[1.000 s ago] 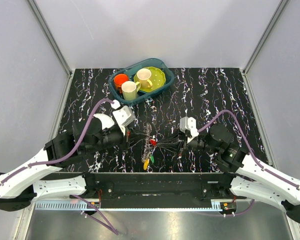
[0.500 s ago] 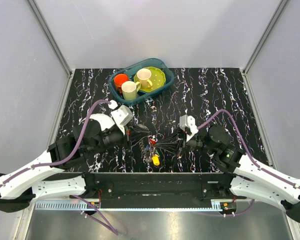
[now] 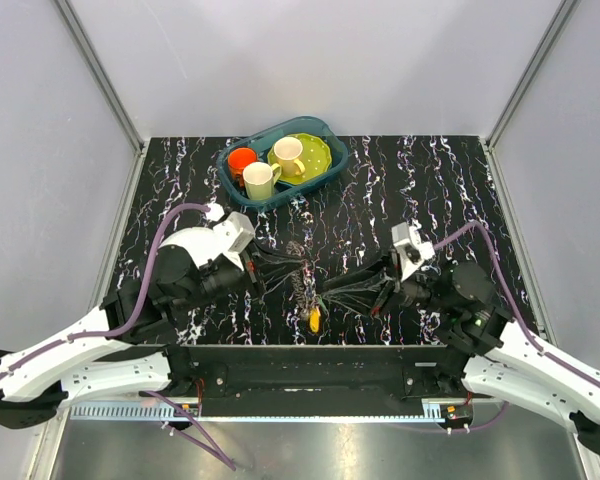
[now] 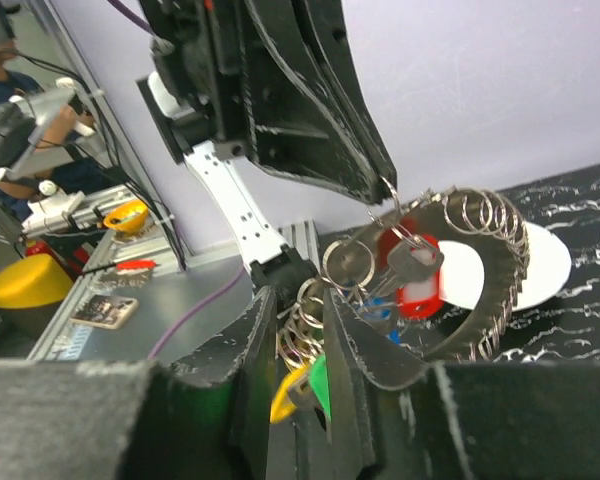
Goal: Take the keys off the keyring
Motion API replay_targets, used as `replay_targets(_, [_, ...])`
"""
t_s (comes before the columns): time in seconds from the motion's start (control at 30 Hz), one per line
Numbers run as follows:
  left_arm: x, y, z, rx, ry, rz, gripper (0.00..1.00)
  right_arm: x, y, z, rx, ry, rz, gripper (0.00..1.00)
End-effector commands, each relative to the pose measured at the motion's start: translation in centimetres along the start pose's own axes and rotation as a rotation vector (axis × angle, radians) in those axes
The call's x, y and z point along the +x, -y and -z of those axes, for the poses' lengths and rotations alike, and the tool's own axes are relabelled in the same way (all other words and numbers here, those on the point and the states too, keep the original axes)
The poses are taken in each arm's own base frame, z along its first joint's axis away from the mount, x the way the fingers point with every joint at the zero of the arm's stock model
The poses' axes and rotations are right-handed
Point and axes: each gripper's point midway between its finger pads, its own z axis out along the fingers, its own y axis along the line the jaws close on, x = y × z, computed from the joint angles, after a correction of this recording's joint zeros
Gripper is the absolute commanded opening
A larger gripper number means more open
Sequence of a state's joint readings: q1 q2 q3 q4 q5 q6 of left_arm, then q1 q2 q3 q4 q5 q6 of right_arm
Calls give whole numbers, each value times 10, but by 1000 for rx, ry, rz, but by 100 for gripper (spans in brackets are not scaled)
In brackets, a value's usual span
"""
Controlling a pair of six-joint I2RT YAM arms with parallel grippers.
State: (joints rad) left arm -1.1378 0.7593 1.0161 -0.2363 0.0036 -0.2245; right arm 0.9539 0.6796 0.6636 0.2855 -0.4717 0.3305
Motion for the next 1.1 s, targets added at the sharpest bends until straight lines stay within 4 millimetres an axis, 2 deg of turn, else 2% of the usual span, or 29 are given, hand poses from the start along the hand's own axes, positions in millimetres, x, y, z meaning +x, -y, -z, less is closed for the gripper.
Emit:
replay_targets(0.0, [-42, 21, 6, 103, 164, 14, 0, -43, -22, 2, -52, 120, -7, 32])
replay_targets(0.1, [-43, 26, 8, 128, 175, 25, 0, -53, -24, -5, -69, 145, 0, 38])
replay_targets(0.17, [-42, 33, 8, 170, 178, 30, 0, -52, -20, -12, -68, 127, -15, 39])
replay_targets(0.2, [-41, 36, 8, 185, 177, 34, 0, -60, -23, -15, -73, 136, -22, 39])
replay_targets(0.27, [-37, 41, 7, 219, 172, 48, 0, -62, -22, -22, -79, 126, -48, 39])
replay_targets(0.47, [-46, 52, 13, 283, 239, 63, 0, -71, -27, -25, -104, 151, -87, 35])
replay_targets(0.7, [-49, 56, 14, 304, 248, 66, 0, -63, -29, -23, -116, 135, -92, 32])
replay_targets(0.9, [-50, 57, 15, 311, 245, 70, 0, -58, -30, -12, -96, 128, -69, 28])
replay_targets(1.07, [-53, 60, 16, 326, 248, 70, 0, -56, -37, -14, -142, 97, -64, 28])
